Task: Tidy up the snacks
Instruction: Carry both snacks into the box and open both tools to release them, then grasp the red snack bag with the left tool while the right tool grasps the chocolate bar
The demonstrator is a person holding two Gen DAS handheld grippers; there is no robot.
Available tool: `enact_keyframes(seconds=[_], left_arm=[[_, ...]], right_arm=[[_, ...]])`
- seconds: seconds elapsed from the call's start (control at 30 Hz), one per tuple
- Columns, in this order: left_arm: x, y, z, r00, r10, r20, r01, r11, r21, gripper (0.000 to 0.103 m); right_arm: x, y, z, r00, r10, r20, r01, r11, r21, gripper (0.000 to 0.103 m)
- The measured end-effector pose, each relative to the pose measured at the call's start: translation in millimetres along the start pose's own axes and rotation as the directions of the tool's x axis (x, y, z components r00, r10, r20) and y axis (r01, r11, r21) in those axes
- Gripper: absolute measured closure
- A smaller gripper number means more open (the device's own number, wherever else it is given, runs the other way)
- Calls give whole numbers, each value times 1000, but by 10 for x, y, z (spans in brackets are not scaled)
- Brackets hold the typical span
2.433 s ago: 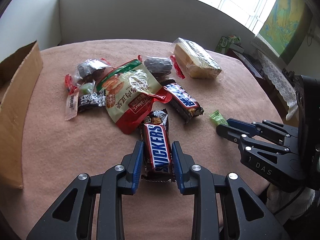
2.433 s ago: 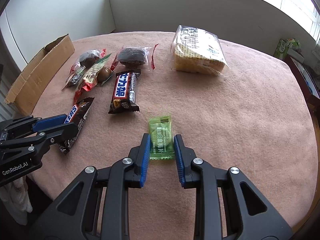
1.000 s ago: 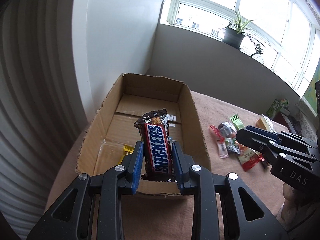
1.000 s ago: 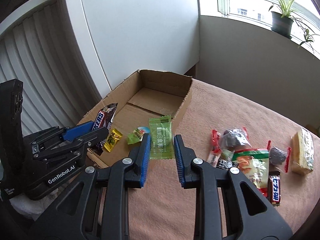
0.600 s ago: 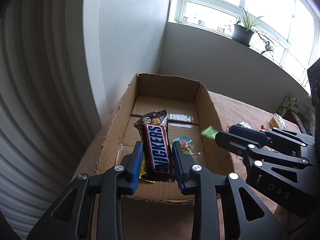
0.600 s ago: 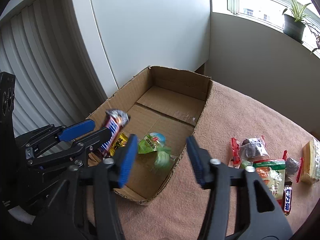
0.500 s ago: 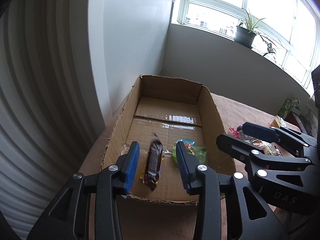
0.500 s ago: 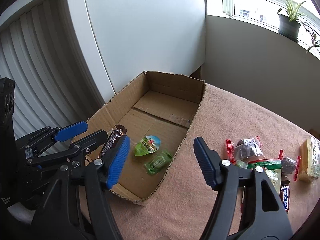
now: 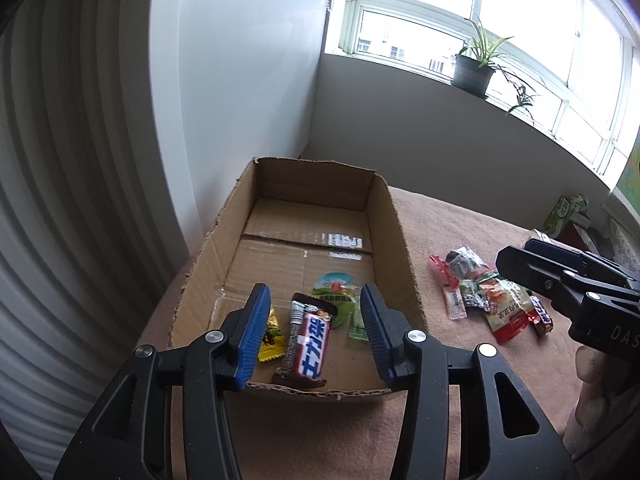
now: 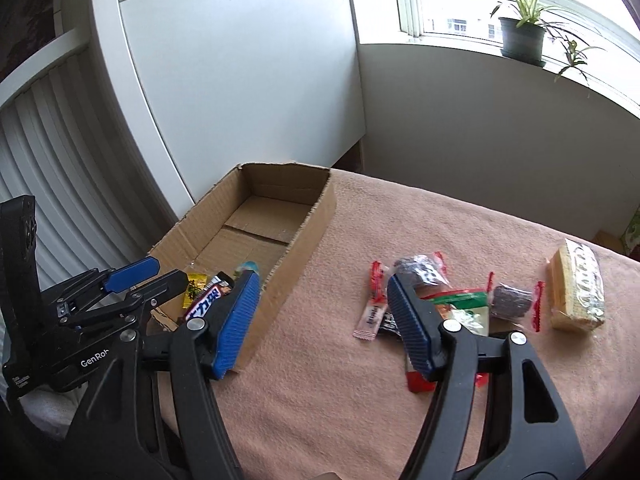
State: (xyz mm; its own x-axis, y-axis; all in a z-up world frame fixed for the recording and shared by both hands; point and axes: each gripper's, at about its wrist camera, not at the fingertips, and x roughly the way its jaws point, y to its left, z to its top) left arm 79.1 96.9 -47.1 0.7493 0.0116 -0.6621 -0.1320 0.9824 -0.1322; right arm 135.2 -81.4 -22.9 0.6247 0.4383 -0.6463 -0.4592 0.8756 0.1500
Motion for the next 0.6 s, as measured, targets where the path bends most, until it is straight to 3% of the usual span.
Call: enact_keyframes(seconds=[0.17, 0.33, 0.6], left_arm=[[-18, -384, -74, 999, -49, -8, 49, 996, 72, 56], [33, -777, -169, 993, -113, -34, 116, 984, 138, 45], [165, -1381, -366, 978, -186, -92, 203, 946, 253, 43]], right_arm=[[-217, -451, -199, 997, -79, -11, 80, 996, 45, 34], [-301, -970, -437, 986, -155, -61, 160, 982, 102, 34], [-229, -1439, -740, 974, -183, -137, 204, 965, 165, 34]])
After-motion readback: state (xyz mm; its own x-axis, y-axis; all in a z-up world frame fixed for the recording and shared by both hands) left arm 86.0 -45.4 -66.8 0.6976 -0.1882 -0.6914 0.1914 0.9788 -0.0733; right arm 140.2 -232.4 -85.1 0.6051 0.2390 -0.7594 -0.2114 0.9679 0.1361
